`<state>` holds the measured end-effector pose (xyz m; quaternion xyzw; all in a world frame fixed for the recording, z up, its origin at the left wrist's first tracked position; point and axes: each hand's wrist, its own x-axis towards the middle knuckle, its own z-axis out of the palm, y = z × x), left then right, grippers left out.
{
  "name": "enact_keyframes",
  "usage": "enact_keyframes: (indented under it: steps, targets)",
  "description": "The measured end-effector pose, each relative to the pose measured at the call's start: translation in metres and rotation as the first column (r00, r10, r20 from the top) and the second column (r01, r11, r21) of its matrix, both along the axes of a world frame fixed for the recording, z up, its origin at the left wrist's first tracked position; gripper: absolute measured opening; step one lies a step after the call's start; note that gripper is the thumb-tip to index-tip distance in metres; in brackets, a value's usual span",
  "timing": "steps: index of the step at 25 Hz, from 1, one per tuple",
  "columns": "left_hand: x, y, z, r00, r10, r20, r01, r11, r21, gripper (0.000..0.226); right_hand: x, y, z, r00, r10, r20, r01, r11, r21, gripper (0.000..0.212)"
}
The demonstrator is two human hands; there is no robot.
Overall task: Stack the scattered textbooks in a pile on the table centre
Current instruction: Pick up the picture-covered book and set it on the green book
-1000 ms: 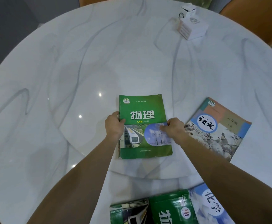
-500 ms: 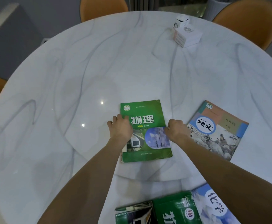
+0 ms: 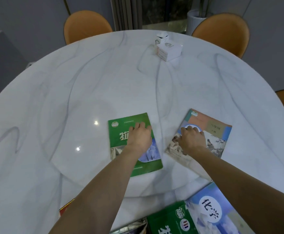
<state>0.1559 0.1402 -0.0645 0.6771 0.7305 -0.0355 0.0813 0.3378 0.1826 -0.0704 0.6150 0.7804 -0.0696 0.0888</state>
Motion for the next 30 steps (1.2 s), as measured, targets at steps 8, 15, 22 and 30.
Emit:
enact_keyframes:
  steps: [8,15,22,30]
  targets:
    - [0.075,0.031,-0.023,0.990,-0.136,-0.029,0.136,0.991,0.010,0.033,0.086,-0.001,-0.019,0.987,-0.155,0.043,0.155,0.988,-0.009,0.036]
    - [0.116,0.049,-0.043,0.994,-0.076,0.083,0.078,0.997,-0.026,0.037,0.131,-0.007,-0.038,0.919,-0.377,-0.112,0.372,0.926,-0.061,0.034]
    - [0.133,0.062,-0.047,0.948,0.164,0.272,-0.147,0.986,-0.083,0.040,0.135,-0.004,-0.046,0.606,-0.665,-0.436,0.572,0.745,-0.342,0.038]
    - [0.124,0.075,-0.049,0.742,0.420,0.522,-0.316,0.906,-0.281,0.015,0.137,-0.006,-0.043,0.412,-0.767,-0.492,0.626,0.631,-0.459,0.031]
